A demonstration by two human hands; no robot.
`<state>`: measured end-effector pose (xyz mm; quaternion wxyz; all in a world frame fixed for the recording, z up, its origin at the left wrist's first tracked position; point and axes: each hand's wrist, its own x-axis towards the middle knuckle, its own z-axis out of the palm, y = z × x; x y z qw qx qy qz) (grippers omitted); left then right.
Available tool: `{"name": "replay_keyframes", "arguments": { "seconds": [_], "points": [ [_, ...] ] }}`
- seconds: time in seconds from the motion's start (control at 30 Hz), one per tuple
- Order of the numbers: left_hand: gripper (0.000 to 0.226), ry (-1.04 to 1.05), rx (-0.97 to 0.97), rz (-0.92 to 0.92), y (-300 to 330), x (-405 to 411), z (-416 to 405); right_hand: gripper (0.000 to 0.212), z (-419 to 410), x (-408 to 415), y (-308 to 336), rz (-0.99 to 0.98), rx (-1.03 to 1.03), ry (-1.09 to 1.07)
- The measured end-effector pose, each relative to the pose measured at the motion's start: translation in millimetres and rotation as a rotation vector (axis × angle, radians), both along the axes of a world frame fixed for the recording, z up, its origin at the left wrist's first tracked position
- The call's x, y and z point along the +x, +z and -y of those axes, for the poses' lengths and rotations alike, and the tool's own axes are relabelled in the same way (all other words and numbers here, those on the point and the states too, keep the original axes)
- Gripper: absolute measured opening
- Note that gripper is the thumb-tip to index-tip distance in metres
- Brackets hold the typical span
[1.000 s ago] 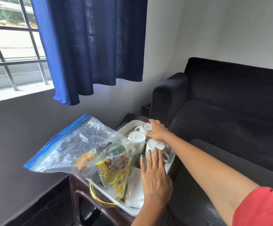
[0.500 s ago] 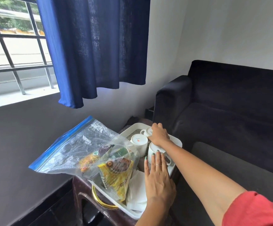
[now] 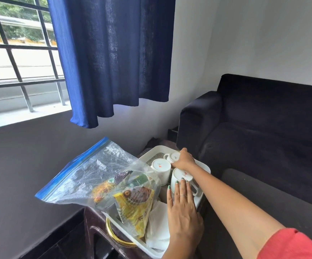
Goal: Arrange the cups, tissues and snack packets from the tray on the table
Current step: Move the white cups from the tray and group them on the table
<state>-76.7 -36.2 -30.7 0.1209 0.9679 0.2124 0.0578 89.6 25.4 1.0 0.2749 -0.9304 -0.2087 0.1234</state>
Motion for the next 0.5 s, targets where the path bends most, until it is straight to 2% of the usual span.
{"name": "replay_keyframes", "arguments": {
  "seconds": [0.27, 0.5],
  "points": [
    [0.076, -0.001, 0.032, -0.028, 1.8, 1.5, -3.2, 0.067, 7.8, -4.2, 1.7, 0.030, 0.284, -0.200],
    [0.075, 0.017, 0.040, -0.014, 2.9, -1.0, -2.8, 0.061, 30.2, -20.0, 22.4, 0.040, 0.498, -0.189]
  ]
}}
